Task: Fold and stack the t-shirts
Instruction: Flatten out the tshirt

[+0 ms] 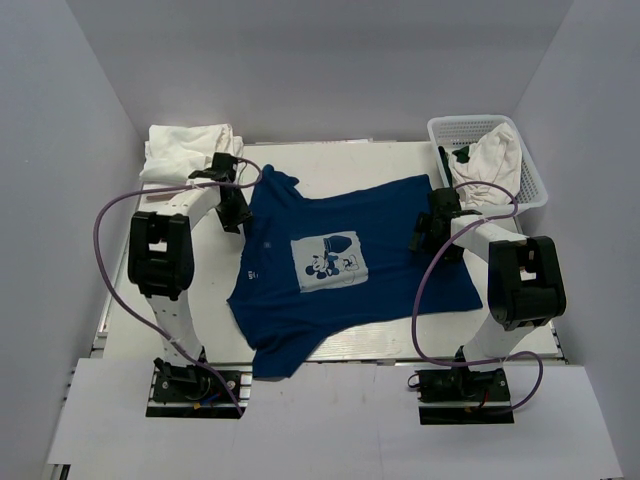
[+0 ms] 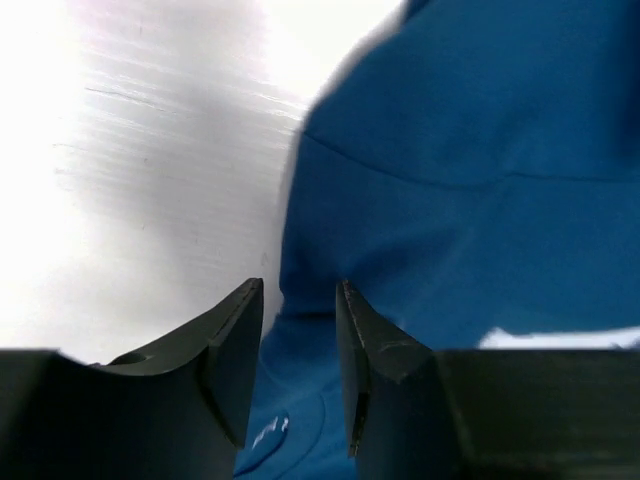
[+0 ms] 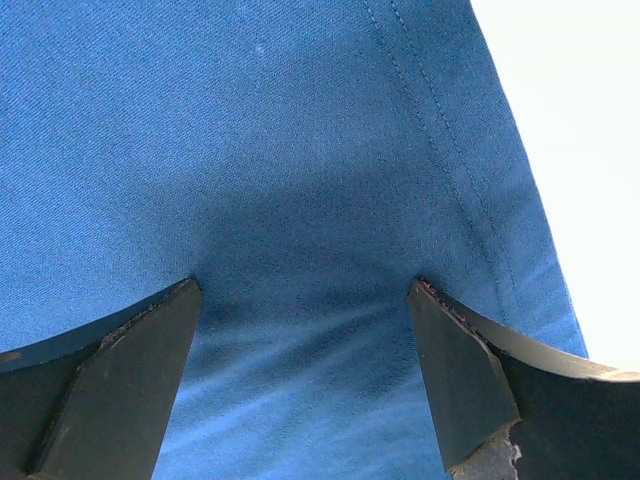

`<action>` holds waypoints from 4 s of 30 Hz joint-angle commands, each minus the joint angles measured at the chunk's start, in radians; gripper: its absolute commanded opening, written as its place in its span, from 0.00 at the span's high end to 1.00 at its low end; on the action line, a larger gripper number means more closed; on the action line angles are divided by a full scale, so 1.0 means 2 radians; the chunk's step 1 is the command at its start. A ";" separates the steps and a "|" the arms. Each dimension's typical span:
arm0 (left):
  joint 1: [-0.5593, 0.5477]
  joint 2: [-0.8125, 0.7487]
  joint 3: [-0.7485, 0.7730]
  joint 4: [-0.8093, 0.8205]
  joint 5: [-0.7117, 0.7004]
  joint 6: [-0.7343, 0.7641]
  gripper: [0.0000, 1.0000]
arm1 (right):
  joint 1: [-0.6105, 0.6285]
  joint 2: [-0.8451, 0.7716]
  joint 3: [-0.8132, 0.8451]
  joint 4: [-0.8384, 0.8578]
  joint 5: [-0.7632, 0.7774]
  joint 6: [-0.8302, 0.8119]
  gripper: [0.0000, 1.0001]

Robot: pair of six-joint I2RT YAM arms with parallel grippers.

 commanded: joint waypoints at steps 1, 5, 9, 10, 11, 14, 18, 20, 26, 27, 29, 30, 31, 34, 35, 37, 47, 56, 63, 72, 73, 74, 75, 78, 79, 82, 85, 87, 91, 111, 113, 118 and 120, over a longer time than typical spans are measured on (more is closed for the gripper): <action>-0.002 -0.052 -0.003 0.010 0.002 -0.006 0.54 | -0.003 0.034 -0.024 -0.036 0.008 -0.009 0.10; -0.002 -0.034 0.002 0.010 -0.007 -0.006 0.53 | -0.004 0.034 -0.024 -0.035 0.007 -0.009 0.10; -0.002 -0.006 0.019 0.010 -0.013 -0.006 0.54 | -0.004 0.030 -0.022 -0.037 0.011 -0.009 0.10; -0.002 0.009 0.024 0.004 -0.017 -0.006 0.55 | -0.004 0.030 -0.022 -0.038 0.011 -0.009 0.10; -0.002 0.017 0.028 0.004 -0.023 -0.006 0.57 | -0.004 0.028 -0.021 -0.041 0.014 -0.009 0.10; -0.002 0.039 0.034 0.016 -0.019 -0.001 0.58 | -0.004 0.027 -0.021 -0.042 0.018 -0.010 0.10; -0.002 0.057 0.038 0.034 0.002 -0.001 0.62 | -0.004 0.029 -0.017 -0.047 0.020 -0.008 0.10; -0.007 0.063 0.048 0.021 0.002 0.004 0.67 | -0.004 0.028 -0.017 -0.048 0.022 -0.007 0.10; -0.007 0.056 0.087 -0.063 -0.115 0.013 1.00 | -0.004 0.030 -0.020 -0.047 0.026 -0.005 0.10; -0.007 0.056 0.095 -0.089 -0.147 0.022 1.00 | -0.004 0.031 -0.021 -0.044 0.025 -0.003 0.10; -0.007 0.050 0.131 -0.119 -0.183 0.034 1.00 | -0.004 0.034 -0.024 -0.047 0.023 -0.003 0.10; -0.007 0.050 0.145 -0.148 -0.213 0.044 1.00 | -0.003 0.033 -0.024 -0.046 0.025 -0.003 0.10; -0.007 0.050 0.173 -0.163 -0.224 0.057 1.00 | -0.004 0.034 -0.026 -0.046 0.024 -0.004 0.10; -0.007 0.068 0.219 -0.190 -0.246 0.079 1.00 | -0.004 0.034 -0.027 -0.046 0.028 -0.006 0.10; -0.007 0.073 0.226 -0.190 -0.246 0.088 1.00 | -0.004 0.034 -0.027 -0.047 0.031 -0.008 0.10; -0.007 0.092 0.244 -0.183 -0.236 0.102 1.00 | -0.004 0.035 -0.028 -0.048 0.034 -0.009 0.10; -0.017 0.171 0.328 -0.181 -0.189 0.105 0.16 | -0.004 0.047 -0.018 -0.056 0.041 -0.015 0.10; -0.017 0.015 0.191 -0.131 -0.133 0.057 0.00 | -0.001 0.021 -0.015 -0.046 0.020 -0.019 0.10; -0.017 -0.064 0.032 -0.011 0.028 0.027 0.00 | -0.001 -0.071 -0.014 -0.005 -0.033 -0.058 0.10; -0.027 0.039 0.185 0.037 0.069 0.023 0.00 | 0.001 -0.058 0.075 0.060 -0.076 -0.095 0.10; -0.027 0.059 0.232 0.028 0.062 0.023 0.00 | 0.000 -0.049 0.084 0.060 -0.075 -0.102 0.10; -0.031 0.080 0.258 0.018 0.053 0.023 0.00 | 0.000 -0.039 0.091 0.058 -0.073 -0.103 0.10; -0.036 0.121 0.279 0.011 0.048 0.029 0.00 | 0.001 -0.012 0.118 0.056 -0.068 -0.111 0.10; -0.050 0.177 0.350 0.006 0.040 0.038 0.00 | 0.002 0.026 0.154 0.051 -0.057 -0.128 0.10; -0.050 0.213 0.389 -0.012 0.040 0.043 0.00 | 0.002 0.058 0.179 0.043 -0.056 -0.130 0.10; -0.060 0.253 0.437 -0.042 0.036 0.056 0.00 | 0.002 0.108 0.248 0.007 -0.056 -0.130 0.10; -0.070 0.247 0.403 -0.047 0.005 0.066 0.00 | 0.002 0.139 0.278 0.000 -0.063 -0.127 0.10; -0.070 0.233 0.365 -0.020 -0.017 0.066 0.00 | 0.002 0.155 0.282 0.002 -0.075 -0.126 0.10; -0.070 0.256 0.392 -0.012 -0.050 0.076 0.00 | 0.005 0.195 0.312 -0.011 -0.100 -0.118 0.10; -0.057 0.426 0.530 0.415 0.029 -0.047 0.00 | 0.003 0.385 0.544 0.005 -0.101 -0.052 0.10; -0.052 0.419 0.530 0.438 0.022 -0.043 0.00 | 0.002 0.370 0.548 0.027 -0.115 -0.071 0.10; -0.052 0.350 0.526 0.434 0.022 -0.011 0.00 | 0.018 0.295 0.543 0.032 -0.160 -0.119 0.10; -0.052 0.312 0.517 0.401 0.032 0.004 0.00 | 0.023 0.274 0.536 0.020 -0.159 -0.137 0.10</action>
